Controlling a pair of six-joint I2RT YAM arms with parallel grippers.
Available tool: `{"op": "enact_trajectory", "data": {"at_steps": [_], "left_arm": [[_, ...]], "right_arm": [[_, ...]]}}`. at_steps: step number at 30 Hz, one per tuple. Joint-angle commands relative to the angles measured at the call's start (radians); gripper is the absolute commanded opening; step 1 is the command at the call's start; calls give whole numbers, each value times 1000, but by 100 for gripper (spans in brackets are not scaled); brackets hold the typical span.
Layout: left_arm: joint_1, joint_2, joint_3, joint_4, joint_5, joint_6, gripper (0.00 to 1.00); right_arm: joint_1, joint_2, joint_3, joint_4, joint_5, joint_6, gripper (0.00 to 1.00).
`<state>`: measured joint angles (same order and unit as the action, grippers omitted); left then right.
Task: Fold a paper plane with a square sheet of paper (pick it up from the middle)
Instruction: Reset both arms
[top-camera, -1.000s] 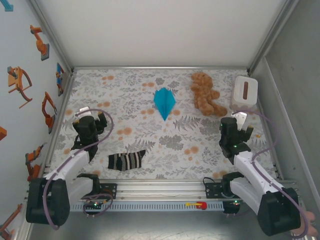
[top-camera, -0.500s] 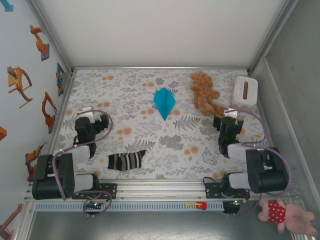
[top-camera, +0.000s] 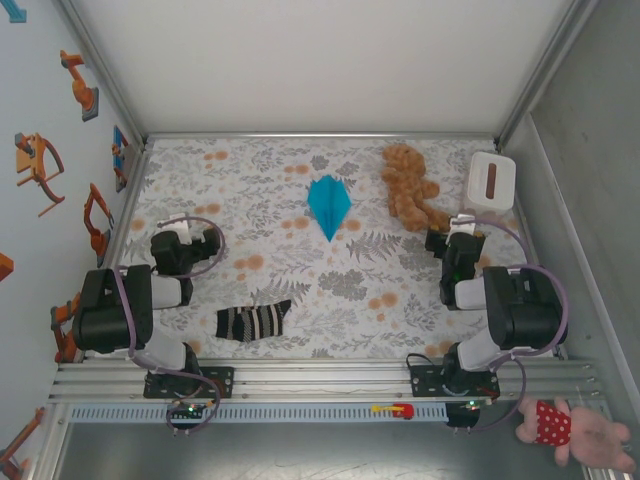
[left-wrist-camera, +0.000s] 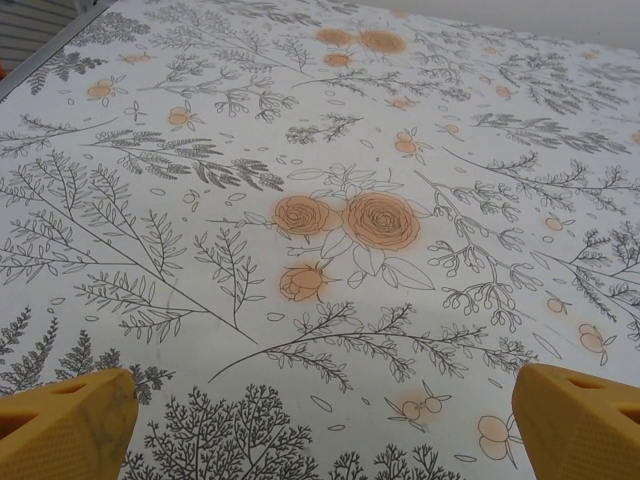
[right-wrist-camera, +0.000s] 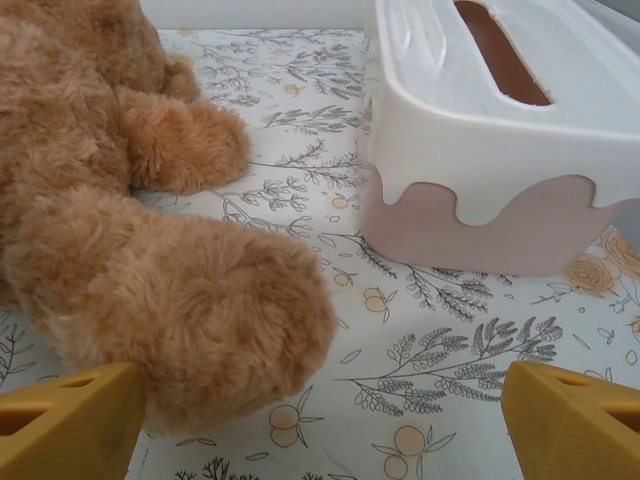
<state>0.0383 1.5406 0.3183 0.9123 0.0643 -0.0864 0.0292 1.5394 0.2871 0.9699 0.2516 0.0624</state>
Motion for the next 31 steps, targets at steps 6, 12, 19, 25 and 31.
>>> {"op": "enact_trajectory", "data": {"at_steps": [6,12,19,25,31], "left_arm": [[-57,-1,98,-97,-103,53,96],[-62,0,95,-85,-118,55,96],[-61,0,96,-91,-115,55,96],[-60,2,101,-97,-115,53,96],[-60,0,99,-94,-115,53,96]], "right_arm": [[-21,4,76,-53,4,32,99],[-20,3,76,-54,5,32,99],[-22,4,76,-55,5,32,99],[-20,4,76,-54,4,31,99],[-21,2,74,-53,5,31,99]]}}
